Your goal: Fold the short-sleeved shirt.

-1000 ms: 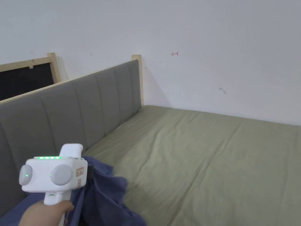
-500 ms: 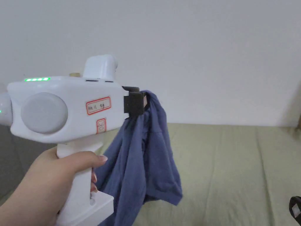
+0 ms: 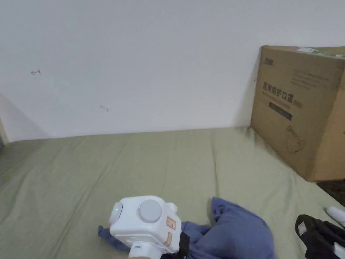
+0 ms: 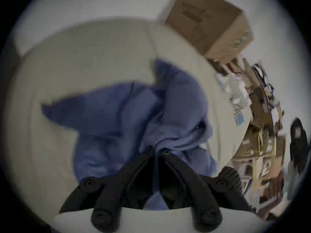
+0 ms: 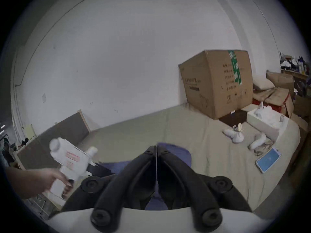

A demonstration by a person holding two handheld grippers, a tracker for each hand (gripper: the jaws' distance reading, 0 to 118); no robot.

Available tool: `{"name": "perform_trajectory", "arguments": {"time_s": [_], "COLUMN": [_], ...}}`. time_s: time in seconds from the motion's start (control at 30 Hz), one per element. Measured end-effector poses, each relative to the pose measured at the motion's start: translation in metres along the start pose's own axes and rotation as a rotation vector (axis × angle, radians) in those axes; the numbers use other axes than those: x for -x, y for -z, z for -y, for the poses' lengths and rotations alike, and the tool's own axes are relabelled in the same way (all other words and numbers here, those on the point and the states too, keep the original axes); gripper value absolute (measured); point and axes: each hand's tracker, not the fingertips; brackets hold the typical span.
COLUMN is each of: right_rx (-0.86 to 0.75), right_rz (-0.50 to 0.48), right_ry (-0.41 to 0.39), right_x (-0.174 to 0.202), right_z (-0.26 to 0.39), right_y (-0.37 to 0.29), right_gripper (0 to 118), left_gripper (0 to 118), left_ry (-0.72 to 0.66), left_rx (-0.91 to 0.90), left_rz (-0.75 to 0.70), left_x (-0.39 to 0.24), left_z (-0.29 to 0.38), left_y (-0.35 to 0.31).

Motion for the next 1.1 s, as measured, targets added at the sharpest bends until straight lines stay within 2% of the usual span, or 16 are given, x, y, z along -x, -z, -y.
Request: {"name": "perform_trajectory", "arguments": {"time_s": [0.07,0.1,0.23,0.3,0.43,0.53,0.6,0.63,0.67,0.7,0.73,0.77,0.8,0.87,0.93,1.1], "right_rx": [0.041,0.061,0.102,0.106,0.075,0.004,-0.052,-0.075,-0.102,-0.130,-0.154,-0.188,-0.229,-0.269,-0.264,-0.234], "right_rz": [0.007,0.006,0.005,0.008,-0.011,-0.018,-0.015,-0.012,-0.010,-0.009,-0.003,0.009,0.013,-0.006,-0.010,-0.014], "right_ry": [0.010,0.016,0.003,-0.010,-0.030,-0.064,-0.087,-0.097,-0.106,-0.116,-0.124,-0.131,-0.140,-0.153,-0.162,-0.169], "right_x": [-0.005,-0.007,-0.005,0.000,0.017,0.032,0.044,0.050,0.056,0.061,0.066,0.072,0.077,0.084,0.089,0.090], "right_z": [0.008,0.012,0.017,0.016,0.004,-0.005,-0.008,-0.009,-0.010,-0.009,-0.009,-0.008,-0.006,-0.003,-0.001,0.001], "right_y": [0.005,0.008,0.018,0.021,0.022,0.021,0.022,0.023,0.024,0.024,0.024,0.023,0.021,0.018,0.017,0.021], "right_gripper": [1,1,1,1,1,1,1,1,1,1,1,1,1,1,1,1], "left_gripper": [98,115,110,111,111,110,107,98,85,61,15,0,0,0,0,0], "left_ry": [-0.066,-0.076,-0.097,-0.058,0.073,0.119,0.135,0.136,0.142,0.136,0.120,0.081,0.047,-0.011,-0.047,-0.012], "left_rx": [0.051,0.085,0.063,-0.070,-0.515,-0.907,-1.091,-1.166,-1.238,-1.275,-1.288,-1.257,-1.249,-1.221,-1.209,-1.171], "left_rz": [0.017,0.018,0.073,0.070,0.030,-0.162,-0.287,-0.326,-0.361,-0.385,-0.411,-0.448,-0.469,-0.396,-0.461,-0.503], "left_x": [0.012,0.017,0.024,0.020,0.016,0.015,0.016,0.017,0.019,0.021,0.021,0.022,0.025,0.032,0.033,0.034], "left_z": [0.012,0.016,0.020,0.017,0.034,0.082,0.116,0.131,0.145,0.156,0.161,0.164,0.171,0.179,0.186,0.186], "left_y": [0.022,0.031,0.008,-0.026,-0.126,-0.181,-0.196,-0.199,-0.201,-0.201,-0.200,-0.199,-0.196,-0.193,-0.187,-0.179]}}
